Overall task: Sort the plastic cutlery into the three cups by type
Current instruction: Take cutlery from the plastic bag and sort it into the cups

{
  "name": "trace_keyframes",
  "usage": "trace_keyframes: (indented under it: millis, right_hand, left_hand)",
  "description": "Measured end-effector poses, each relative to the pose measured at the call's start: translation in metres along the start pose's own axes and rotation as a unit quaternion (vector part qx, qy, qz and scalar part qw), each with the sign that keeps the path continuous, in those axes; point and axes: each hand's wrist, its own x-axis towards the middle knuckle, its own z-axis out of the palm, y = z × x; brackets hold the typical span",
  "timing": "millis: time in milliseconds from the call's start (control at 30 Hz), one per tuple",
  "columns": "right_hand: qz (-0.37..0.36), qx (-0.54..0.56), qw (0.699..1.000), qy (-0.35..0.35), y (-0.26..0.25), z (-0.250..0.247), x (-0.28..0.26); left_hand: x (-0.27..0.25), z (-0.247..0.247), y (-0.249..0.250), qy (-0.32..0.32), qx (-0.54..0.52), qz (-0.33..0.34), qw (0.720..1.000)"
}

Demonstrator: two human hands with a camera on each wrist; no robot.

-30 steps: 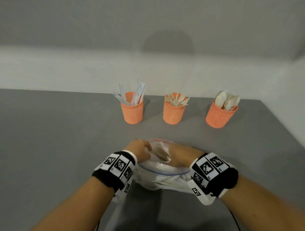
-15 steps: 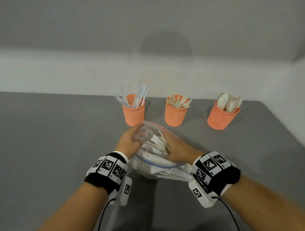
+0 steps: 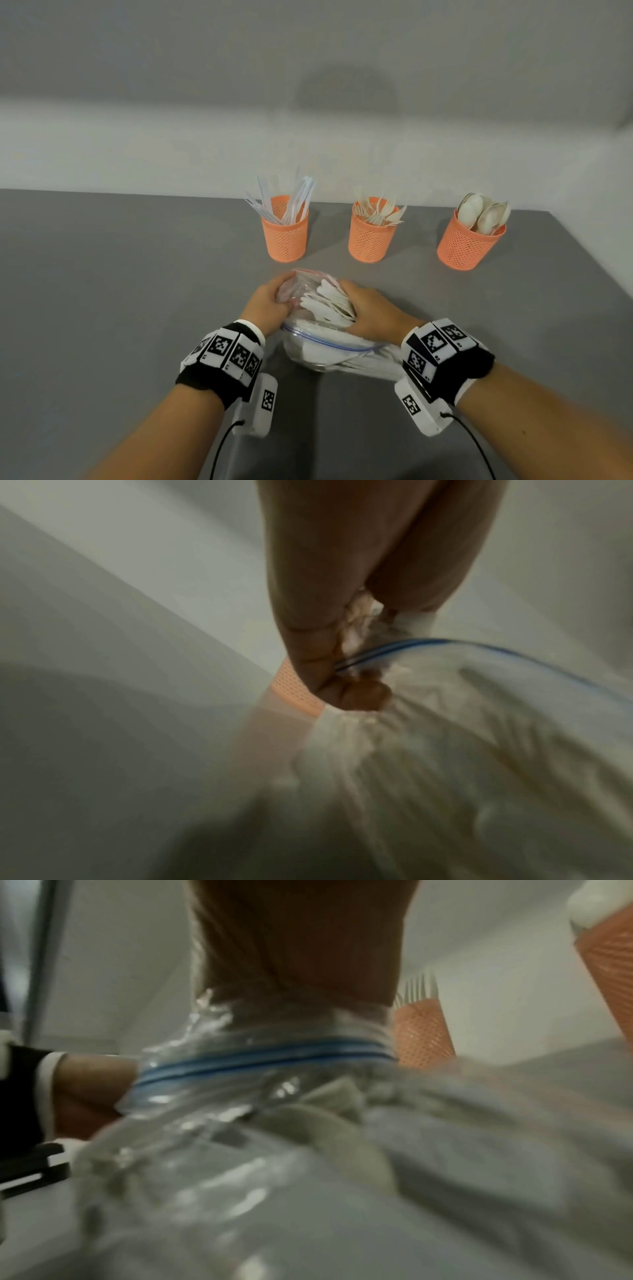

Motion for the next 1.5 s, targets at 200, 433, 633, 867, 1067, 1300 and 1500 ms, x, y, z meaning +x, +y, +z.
trace_keyframes:
  millis: [200,433,633,867,1067,1300,1500]
  right_hand:
    - [-0.041,0.026,0.992,0.113,-0.005,-0.003,-0.013]
    - [-0.011,0.106,0.992,0.063,-0.007,-0.004,-0.013]
    - [-0.007,0.156,0.986,0.056,-0.003,-0.014,-0.017]
    - [0.006,0.388,0.898,0.208,-0.017,-0.031,-0.004]
    - [-0.006,0.507,0.833,0.221,-0.039,-0.055,0.011]
    - [-0.012,0.601,0.789,0.128,-0.054,-0.047,0.005]
    - [0.016,0.542,0.836,0.079,-0.061,-0.044,-0.003]
  left_hand:
    - [0.003,-0.012,-0.001,0.011,0.056,0.015,0.998]
    - [-0.004,-0.014,0.020,-0.073,-0.133,-0.004,0.989]
    - [0.000,-0.017,0.004,0.068,0.026,0.006,0.997]
    - [-0.001,0.009,-0.006,0.007,0.202,-0.030,0.979]
    - [0.000,0.007,0.012,0.018,0.269,-0.031,0.962]
    - [-0.019,0.007,0.077,-0.153,-0.247,0.110,0.951]
    - [-0.020,0.015,0.074,-0.230,-0.326,0.062,0.915]
